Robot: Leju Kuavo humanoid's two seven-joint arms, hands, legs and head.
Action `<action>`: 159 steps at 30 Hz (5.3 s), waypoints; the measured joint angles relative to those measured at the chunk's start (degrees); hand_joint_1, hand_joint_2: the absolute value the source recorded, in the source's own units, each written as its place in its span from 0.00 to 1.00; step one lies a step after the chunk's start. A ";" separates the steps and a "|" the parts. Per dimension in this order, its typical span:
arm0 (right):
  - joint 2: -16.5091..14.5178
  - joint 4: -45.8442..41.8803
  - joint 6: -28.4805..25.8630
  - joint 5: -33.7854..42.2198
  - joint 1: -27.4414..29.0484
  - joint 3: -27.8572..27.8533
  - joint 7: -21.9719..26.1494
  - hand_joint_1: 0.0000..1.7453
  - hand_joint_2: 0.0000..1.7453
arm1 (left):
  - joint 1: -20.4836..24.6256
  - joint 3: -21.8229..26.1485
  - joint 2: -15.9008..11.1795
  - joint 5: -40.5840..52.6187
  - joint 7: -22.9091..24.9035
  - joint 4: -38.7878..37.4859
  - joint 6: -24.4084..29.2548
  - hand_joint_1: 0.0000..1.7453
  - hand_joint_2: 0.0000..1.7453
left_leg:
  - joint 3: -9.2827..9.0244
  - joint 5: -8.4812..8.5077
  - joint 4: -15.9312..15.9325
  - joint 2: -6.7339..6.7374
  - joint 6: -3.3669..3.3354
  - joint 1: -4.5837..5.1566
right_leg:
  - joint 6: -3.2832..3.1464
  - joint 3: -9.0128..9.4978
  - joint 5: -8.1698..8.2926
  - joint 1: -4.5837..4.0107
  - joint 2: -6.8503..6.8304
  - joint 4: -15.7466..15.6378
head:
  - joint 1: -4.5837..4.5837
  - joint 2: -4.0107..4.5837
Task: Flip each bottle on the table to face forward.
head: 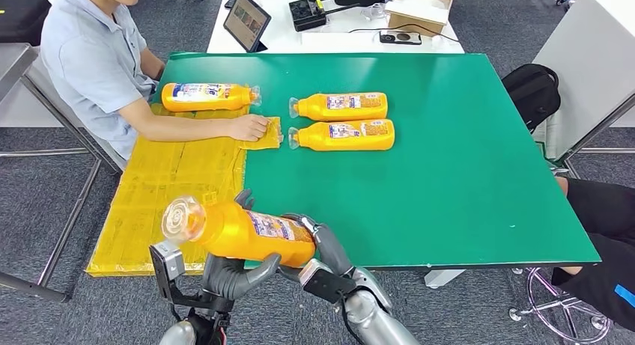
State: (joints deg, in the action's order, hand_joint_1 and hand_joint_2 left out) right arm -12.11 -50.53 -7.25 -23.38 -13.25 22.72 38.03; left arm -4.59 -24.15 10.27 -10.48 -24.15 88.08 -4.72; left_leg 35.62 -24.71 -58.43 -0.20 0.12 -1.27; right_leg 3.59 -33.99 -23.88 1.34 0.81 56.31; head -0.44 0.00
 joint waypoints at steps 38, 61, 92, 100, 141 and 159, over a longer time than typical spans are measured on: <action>5.84 -6.27 -16.28 2.20 1.94 10.32 0.07 0.00 0.00 | 5.07 4.06 -3.20 7.62 4.16 -0.90 6.71 1.00 1.00 | 0.00 0.01 0.00 0.00 0.00 0.00 | 0.00 -0.03 0.01 0.00 -0.01 0.00 | -0.01 0.00; 13.11 -27.54 -20.38 5.79 7.97 12.18 0.07 0.00 0.00 | 21.16 13.57 -13.52 64.67 12.62 -11.99 25.52 1.00 1.00 | 0.00 0.12 0.00 -0.04 0.05 0.00 | 0.01 -0.02 0.02 0.01 -0.09 0.04 | -0.02 0.00; 11.85 -29.39 -6.33 5.78 13.97 4.79 0.07 0.00 0.00 | 40.22 6.08 -14.37 76.81 16.73 -48.60 5.68 0.01 1.00 | 0.00 0.13 -0.01 -0.09 0.04 0.00 | 0.01 0.03 0.02 0.01 -0.14 0.04 | -0.01 0.00; 11.94 -28.28 -7.01 7.97 13.67 5.08 0.07 0.00 0.00 | 42.90 7.80 -14.46 60.64 9.38 -49.24 -7.80 0.00 1.00 | -0.01 0.14 -0.01 -0.09 0.04 0.00 | 0.01 0.08 0.02 0.01 -0.14 0.08 | 0.00 0.00; 17.78 -16.90 -20.85 -38.00 10.21 -10.04 -24.61 0.00 1.00 | 6.06 16.40 -8.84 17.24 -1.57 8.41 13.42 0.00 1.00 | 0.07 0.07 -0.01 -0.12 0.02 0.05 | 0.02 0.01 0.01 0.05 -0.16 -0.05 | 0.00 0.00; 18.27 -7.78 -17.84 -39.46 4.88 -15.28 -26.08 0.00 1.00 | 3.68 15.69 -6.56 18.08 1.87 10.29 14.38 0.00 1.00 | -0.10 0.10 -0.01 -0.10 -0.01 0.04 | 0.03 0.16 0.03 0.04 -0.15 -0.05 | 0.01 0.00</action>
State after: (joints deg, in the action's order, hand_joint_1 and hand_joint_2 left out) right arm 6.16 -58.31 -25.09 -62.84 -8.36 7.44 11.96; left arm -0.91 -8.46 3.71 7.61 -22.27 98.38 9.67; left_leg 35.51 -24.61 -58.44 -0.31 0.12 -1.22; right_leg 3.63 -33.83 -23.85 1.38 0.66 56.26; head -0.43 0.00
